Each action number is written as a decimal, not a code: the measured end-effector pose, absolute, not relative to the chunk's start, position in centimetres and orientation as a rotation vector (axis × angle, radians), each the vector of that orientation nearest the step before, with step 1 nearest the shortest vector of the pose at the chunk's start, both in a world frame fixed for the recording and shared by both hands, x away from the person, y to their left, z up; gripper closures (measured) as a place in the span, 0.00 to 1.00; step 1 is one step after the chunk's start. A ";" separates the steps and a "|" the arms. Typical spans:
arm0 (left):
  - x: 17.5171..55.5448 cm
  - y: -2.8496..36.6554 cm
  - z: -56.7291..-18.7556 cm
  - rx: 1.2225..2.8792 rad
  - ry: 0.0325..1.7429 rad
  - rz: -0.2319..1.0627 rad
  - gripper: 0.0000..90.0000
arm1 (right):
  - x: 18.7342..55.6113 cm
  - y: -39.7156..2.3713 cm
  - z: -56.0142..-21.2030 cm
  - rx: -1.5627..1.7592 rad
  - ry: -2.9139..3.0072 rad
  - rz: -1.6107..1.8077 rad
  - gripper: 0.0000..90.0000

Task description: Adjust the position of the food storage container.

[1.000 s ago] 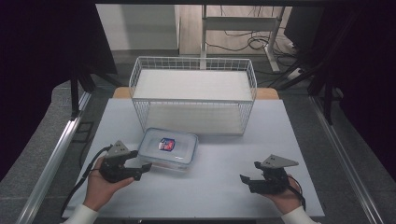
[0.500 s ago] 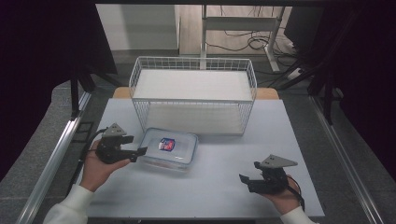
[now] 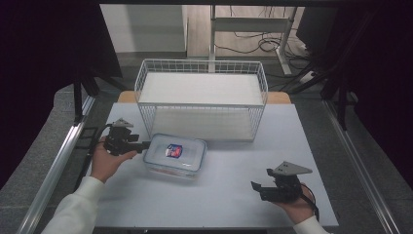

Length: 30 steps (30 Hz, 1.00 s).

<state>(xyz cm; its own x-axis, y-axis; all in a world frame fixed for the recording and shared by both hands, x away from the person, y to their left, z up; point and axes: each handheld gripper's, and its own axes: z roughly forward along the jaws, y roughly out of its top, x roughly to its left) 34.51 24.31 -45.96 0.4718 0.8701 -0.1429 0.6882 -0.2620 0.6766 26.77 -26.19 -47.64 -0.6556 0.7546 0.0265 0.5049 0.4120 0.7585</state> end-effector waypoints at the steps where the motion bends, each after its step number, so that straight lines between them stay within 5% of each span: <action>1: 34.5 24.3 -46.0 2.031 1.288 0.338 0.55 | 26.8 -26.2 -47.6 1.090 2.352 1.098 0.27; 12: 36.7 24.1 -47.8 2.119 1.334 0.272 0.95 | 26.9 -26.2 -47.7 1.095 2.350 1.091 0.26; 30: 37.6 23.8 -49.4 2.189 1.365 0.219 1.00 | 27.0 -26.3 -47.9 1.101 2.355 1.078 0.26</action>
<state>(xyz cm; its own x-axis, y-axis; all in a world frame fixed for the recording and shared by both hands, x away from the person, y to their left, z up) 37.64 23.80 -49.41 0.4723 0.8695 -0.1442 0.7806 -0.3366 0.5267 27.03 -26.25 -47.92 -0.6492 0.7603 0.0226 0.5141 0.4167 0.7497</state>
